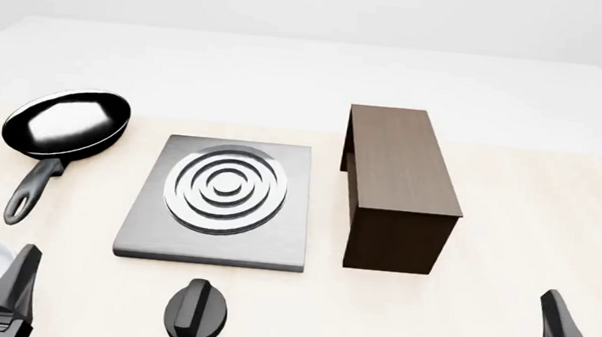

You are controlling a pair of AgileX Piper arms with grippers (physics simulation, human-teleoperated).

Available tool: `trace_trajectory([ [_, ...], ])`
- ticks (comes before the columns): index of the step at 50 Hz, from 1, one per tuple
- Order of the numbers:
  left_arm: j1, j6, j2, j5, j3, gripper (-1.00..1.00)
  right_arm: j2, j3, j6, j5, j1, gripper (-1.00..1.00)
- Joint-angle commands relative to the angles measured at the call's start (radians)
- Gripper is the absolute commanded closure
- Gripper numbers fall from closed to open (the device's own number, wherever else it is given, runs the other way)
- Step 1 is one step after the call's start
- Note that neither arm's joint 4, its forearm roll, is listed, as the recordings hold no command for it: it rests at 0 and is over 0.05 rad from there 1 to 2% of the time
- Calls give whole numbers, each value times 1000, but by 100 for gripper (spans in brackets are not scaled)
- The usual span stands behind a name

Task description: Turn on the stove.

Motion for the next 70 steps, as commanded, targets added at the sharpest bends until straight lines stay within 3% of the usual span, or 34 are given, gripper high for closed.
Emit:
trace_trajectory([
  [1,20,16,35,1,-6,-100,1,0,-4,0,0,-100],
  [4,31,15,57,23,-44,-100,2,-1,-25,0,2,-100],
  [6,34,13,43,75,-86,-100,-1,0,11,0,-1,-100],
  [7,32,-1,44,100,-109,-100,2,-1,-18,0,1,-100],
  [14,32,44,35,210,-208,-100,1,0,-7,0,1,-100],
  [19,40,63,119,206,-236,-100,1,0,-13,0,1,-100],
  [24,39,75,238,246,-330,-100,1,0,-10,0,1,-100],
  [29,37,115,270,299,-394,-100,1,0,-11,0,1,-100],
  [44,-84,100,417,420,-542,-100,1,0,-11,0,1,-100],
  [54,-142,66,573,400,-523,-100,1,0,-11,0,1,-100],
  [57,-136,73,566,393,-511,-100,1,0,-11,0,1,-100],
  [58,-109,107,563,384,-503,-100,1,0,-11,0,1,-100],
  [70,-148,87,699,287,-420,-100,1,0,-11,0,1,-100],
])
